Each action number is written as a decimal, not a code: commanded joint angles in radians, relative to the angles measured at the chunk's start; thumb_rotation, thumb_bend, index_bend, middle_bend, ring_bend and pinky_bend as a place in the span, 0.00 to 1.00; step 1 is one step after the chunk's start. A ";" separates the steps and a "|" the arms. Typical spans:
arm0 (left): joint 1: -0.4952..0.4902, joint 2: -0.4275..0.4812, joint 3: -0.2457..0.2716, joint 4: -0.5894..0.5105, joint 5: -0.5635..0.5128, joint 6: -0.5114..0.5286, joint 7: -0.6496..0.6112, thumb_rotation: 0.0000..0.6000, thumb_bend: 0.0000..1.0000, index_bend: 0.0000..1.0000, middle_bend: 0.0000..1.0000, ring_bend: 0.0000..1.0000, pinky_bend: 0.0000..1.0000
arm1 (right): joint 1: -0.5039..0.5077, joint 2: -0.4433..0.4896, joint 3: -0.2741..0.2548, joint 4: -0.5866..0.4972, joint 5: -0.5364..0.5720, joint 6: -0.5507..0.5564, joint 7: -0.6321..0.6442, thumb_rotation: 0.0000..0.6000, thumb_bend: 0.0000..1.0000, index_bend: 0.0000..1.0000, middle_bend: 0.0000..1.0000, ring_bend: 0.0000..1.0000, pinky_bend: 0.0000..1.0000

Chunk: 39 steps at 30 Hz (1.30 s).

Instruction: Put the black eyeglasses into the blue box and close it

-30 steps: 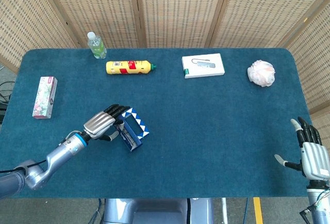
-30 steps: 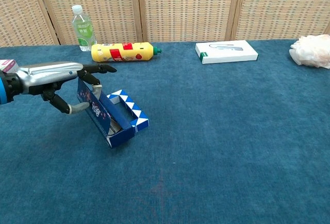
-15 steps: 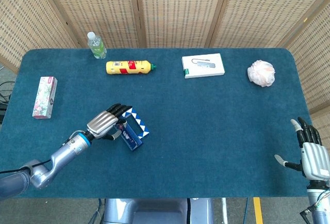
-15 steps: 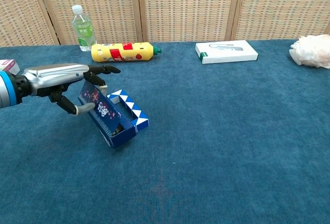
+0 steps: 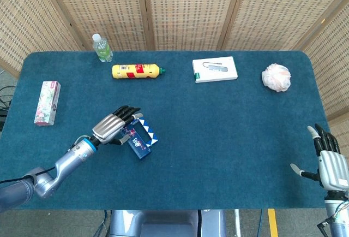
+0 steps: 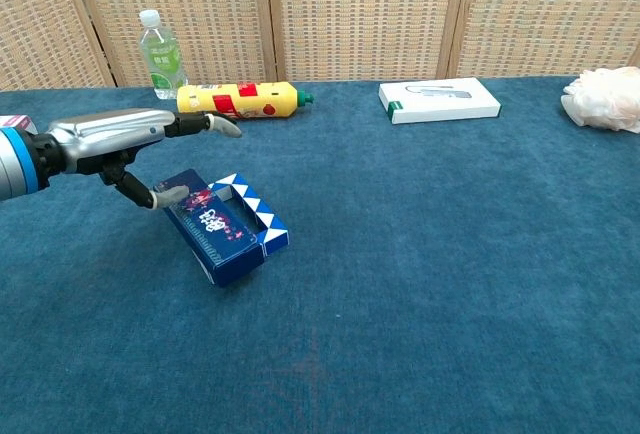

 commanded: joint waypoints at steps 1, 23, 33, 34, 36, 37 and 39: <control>-0.001 0.022 -0.002 -0.019 0.008 0.011 -0.007 1.00 0.37 0.00 0.00 0.00 0.00 | 0.000 0.000 0.000 0.000 0.000 0.000 0.001 1.00 0.03 0.00 0.00 0.00 0.00; -0.073 0.125 0.032 -0.160 0.035 -0.154 0.225 1.00 0.00 0.00 0.00 0.00 0.00 | 0.001 0.006 -0.002 -0.007 0.007 -0.011 -0.003 1.00 0.03 0.00 0.00 0.00 0.00; -0.098 0.055 0.008 -0.123 0.006 -0.198 0.263 1.00 0.00 0.08 0.04 0.02 0.09 | 0.002 0.007 -0.002 -0.004 0.008 -0.013 0.001 1.00 0.03 0.00 0.00 0.00 0.00; -0.101 0.050 0.006 -0.120 0.005 -0.199 0.264 1.00 0.00 0.13 0.09 0.06 0.14 | 0.002 0.007 -0.001 -0.005 0.009 -0.014 0.002 1.00 0.03 0.00 0.00 0.00 0.00; -0.103 0.041 0.003 -0.115 0.002 -0.199 0.266 1.00 0.00 0.22 0.19 0.14 0.21 | 0.002 0.007 -0.001 -0.004 0.009 -0.014 0.003 1.00 0.03 0.00 0.00 0.00 0.00; -0.104 0.038 0.002 -0.112 0.001 -0.200 0.270 1.00 0.00 0.26 0.24 0.18 0.24 | 0.002 0.007 -0.001 -0.004 0.009 -0.014 0.003 1.00 0.03 0.00 0.00 0.00 0.00; -0.105 0.032 0.000 -0.108 -0.002 -0.200 0.277 1.00 0.01 0.29 0.32 0.25 0.28 | 0.002 0.007 -0.001 -0.003 0.009 -0.014 0.005 1.00 0.03 0.00 0.00 0.00 0.00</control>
